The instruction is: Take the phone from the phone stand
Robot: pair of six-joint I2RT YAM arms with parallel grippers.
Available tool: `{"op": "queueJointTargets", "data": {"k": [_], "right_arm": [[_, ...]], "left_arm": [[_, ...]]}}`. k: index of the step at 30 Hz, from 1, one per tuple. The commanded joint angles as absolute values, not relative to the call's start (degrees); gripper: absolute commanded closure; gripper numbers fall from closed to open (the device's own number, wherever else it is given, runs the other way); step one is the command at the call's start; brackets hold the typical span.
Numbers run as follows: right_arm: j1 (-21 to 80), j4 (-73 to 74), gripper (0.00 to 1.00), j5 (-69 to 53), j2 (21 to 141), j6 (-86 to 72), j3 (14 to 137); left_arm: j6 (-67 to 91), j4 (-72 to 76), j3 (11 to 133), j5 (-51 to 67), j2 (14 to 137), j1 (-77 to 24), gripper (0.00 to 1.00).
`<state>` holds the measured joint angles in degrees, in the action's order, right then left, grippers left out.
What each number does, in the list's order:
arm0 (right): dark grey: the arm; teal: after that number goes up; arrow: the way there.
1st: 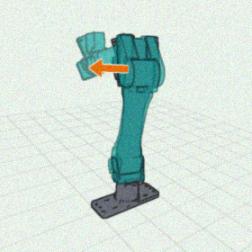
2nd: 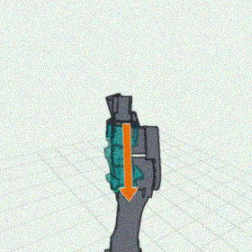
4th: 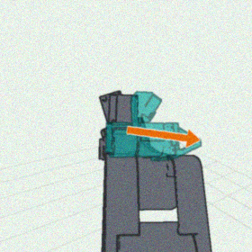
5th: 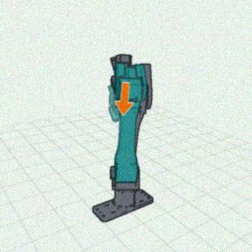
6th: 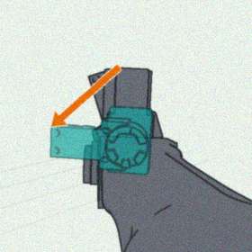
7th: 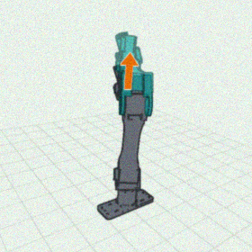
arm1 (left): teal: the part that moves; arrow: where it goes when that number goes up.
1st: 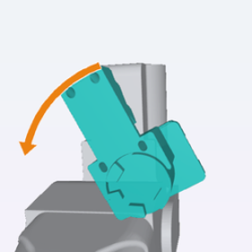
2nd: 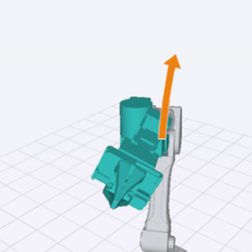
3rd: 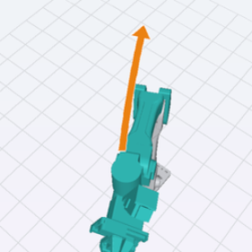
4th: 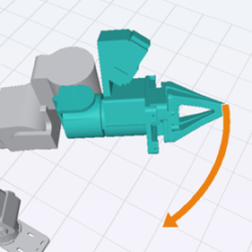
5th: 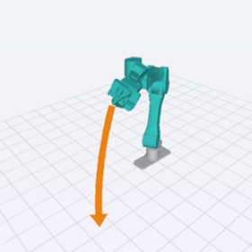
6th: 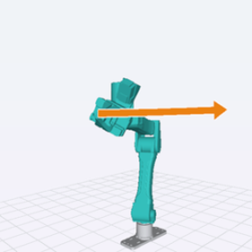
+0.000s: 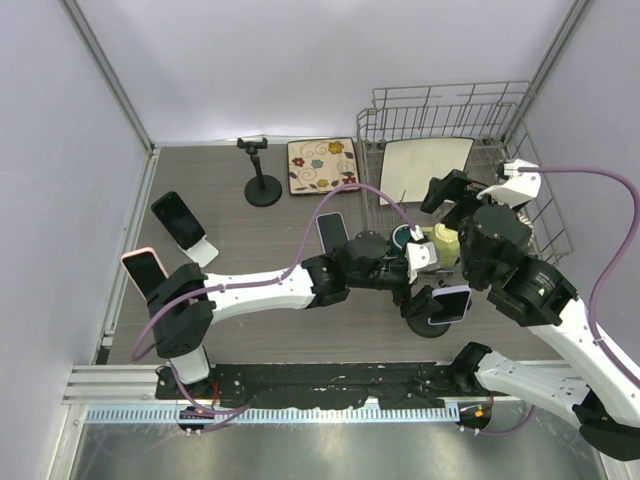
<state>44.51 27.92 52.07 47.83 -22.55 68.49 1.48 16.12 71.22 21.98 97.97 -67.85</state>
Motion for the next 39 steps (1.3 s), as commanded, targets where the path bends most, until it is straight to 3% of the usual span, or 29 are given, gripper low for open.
{"op": "queueJointTargets", "data": {"k": [1,11,18,20,28,39], "right_arm": [[44.47,23.29,0.03,54.67,46.23,-20.83,67.15],[44.39,22.76,0.03,53.97,46.41,-20.57,65.83],[44.47,22.76,0.04,52.91,46.23,-20.66,65.74],[44.39,22.76,0.05,52.82,45.97,-20.83,65.57],[44.39,22.76,0.05,52.38,46.76,-20.74,66.0],[44.47,21.45,0.05,48.96,51.15,-21.18,67.06]], "left_arm": [[2.02,21.0,74.35,22.32,99.84,-68.64,0.22],[3.78,21.35,75.59,22.15,102.3,-70.93,0.5],[5.45,20.3,74.97,21.09,99.33,-70.93,0.93],[5.89,20.39,73.22,20.83,97.92,-70.93,1.0],[7.03,18.64,62.51,15.04,85.8,-70.93,1.0],[7.47,7.13,50.02,-5.17,62.35,-66.72,1.0]]}}
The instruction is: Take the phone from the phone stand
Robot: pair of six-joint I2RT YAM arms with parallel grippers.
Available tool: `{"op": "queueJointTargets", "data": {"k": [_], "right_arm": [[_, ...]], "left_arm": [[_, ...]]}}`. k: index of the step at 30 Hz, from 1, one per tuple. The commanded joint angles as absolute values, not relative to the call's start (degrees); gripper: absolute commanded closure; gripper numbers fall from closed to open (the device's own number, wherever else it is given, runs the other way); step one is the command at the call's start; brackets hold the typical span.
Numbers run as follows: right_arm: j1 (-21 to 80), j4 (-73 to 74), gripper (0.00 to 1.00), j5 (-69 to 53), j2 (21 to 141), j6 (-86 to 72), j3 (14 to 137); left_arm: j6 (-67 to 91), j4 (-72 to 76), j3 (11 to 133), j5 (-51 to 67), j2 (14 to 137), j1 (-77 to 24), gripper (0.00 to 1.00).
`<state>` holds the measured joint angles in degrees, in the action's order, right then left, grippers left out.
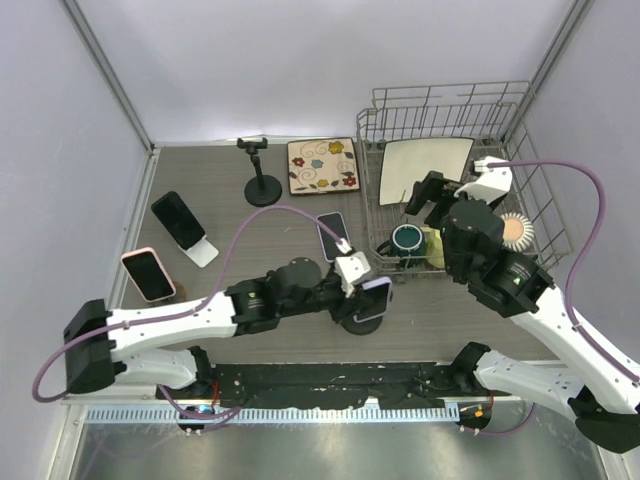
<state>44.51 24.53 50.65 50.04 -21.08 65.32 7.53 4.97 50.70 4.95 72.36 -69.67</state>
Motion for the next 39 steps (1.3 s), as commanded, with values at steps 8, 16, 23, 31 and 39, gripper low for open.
{"op": "queueJointTargets", "data": {"k": [8,16,23,31,39], "right_arm": [[44.38,20.57,0.06,46.67,53.7,-21.53,67.5],[44.38,20.48,0.06,44.48,54.93,-21.53,66.97],[44.38,20.39,0.06,43.59,54.76,-20.22,66.27],[44.38,20.22,0.06,42.1,54.58,-18.72,65.65],[44.38,18.72,0.06,40.7,55.89,-19.07,65.13]], "left_arm": [[12.9,1.14,45.79,-24.85,53.53,-55.31,1.0],[28.72,7.21,47.1,-35.76,58.53,-48.17,1.0],[37.09,4.92,51.94,-47.02,65.65,-48.08,1.0],[32.7,4.66,51.86,-42.99,66.89,-48.08,0.94],[31.2,0.44,52.03,-38.06,65.74,-48.08,0.47]]}}
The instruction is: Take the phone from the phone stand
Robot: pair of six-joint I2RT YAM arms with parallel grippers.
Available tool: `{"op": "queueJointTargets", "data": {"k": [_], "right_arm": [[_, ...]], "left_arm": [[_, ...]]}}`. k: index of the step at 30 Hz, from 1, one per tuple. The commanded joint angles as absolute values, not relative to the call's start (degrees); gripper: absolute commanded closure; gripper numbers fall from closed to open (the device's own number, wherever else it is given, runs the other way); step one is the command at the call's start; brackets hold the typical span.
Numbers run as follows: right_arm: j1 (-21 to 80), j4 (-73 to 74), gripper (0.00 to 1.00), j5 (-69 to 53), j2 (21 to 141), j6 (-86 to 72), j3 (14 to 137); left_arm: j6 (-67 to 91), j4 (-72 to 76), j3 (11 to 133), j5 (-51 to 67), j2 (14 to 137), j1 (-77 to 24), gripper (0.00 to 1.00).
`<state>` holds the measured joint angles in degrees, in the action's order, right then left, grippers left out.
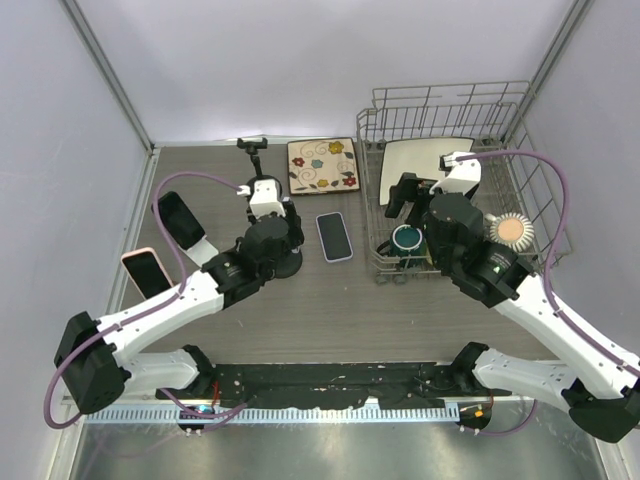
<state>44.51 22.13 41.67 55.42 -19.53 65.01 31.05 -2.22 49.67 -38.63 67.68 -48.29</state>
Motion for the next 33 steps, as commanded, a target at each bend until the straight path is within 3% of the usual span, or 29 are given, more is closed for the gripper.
{"op": "queueJointTargets", "data": {"k": [1,5,8,13,21,33], "right_arm": [[44.38,18.72,0.06,40.52,55.99,-19.16,65.21],[44.38,18.28,0.06,37.81,56.6,-19.07,65.48],[44.39,17.93,0.07,34.9,57.65,-18.28,66.27],[44.38,20.56,0.08,29.89,62.82,-18.63,70.31],[50.08,20.83,0.07,24.08,72.5,-19.16,75.14],[67.57,14.59,0.07,38.57,86.39,-19.25,84.54]], "left_arm": [[31.46,0.35,52.03,-37.8,65.66,-48.08,0.43],[31.55,0.18,53.25,-36.21,64.96,-48.08,0.17],[29.89,-2.98,55.62,-36.04,63.64,-48.08,0.06],[22.78,-7.73,59.41,-33.49,57.58,-48.08,0.0],[19.69,-21.7,64.34,-36.38,48.35,-47.28,0.0],[21.88,-34.27,62.05,-43.51,32.01,-47.28,0.0]]}}
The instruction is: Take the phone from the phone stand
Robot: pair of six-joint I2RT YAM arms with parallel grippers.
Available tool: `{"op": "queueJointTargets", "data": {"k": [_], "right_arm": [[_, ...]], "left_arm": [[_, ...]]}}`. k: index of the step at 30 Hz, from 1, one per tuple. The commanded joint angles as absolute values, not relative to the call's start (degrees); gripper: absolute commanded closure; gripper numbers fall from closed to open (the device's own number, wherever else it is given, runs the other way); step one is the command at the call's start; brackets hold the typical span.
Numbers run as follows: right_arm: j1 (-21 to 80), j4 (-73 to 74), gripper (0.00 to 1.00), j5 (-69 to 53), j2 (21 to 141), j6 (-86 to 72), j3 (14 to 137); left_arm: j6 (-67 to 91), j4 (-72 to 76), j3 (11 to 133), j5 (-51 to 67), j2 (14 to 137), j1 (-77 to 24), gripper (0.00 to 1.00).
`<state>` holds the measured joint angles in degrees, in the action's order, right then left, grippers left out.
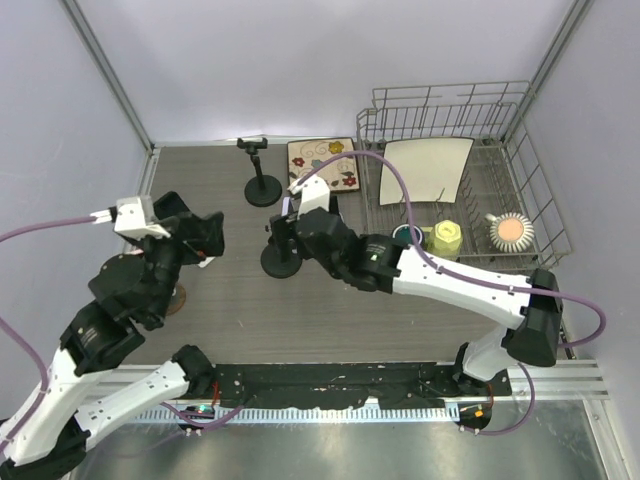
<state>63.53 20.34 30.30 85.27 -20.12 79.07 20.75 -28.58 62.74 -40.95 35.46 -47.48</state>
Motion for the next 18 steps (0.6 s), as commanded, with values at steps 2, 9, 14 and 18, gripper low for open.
{"op": "queueJointTargets", "data": {"k": [2,9,14,18], "right_arm": [[68.81,14.15,0.07,40.68,88.32,-18.64,85.78],[69.35,15.12,0.13,51.14,95.18,-19.6,90.26],[69.26,14.5,0.19,55.46,99.83,-18.02,93.25],[69.17,14.41,0.25,58.44,104.14,-17.75,95.01]], "left_arm": [[23.02,-36.37,61.35,-43.59,30.68,-47.2,0.0],[25.22,-40.6,59.68,-42.19,27.07,-47.28,0.0],[25.58,-41.66,58.27,-40.35,25.84,-47.2,0.0],[25.49,-42.1,58.01,-38.94,25.93,-47.28,0.0]]}}
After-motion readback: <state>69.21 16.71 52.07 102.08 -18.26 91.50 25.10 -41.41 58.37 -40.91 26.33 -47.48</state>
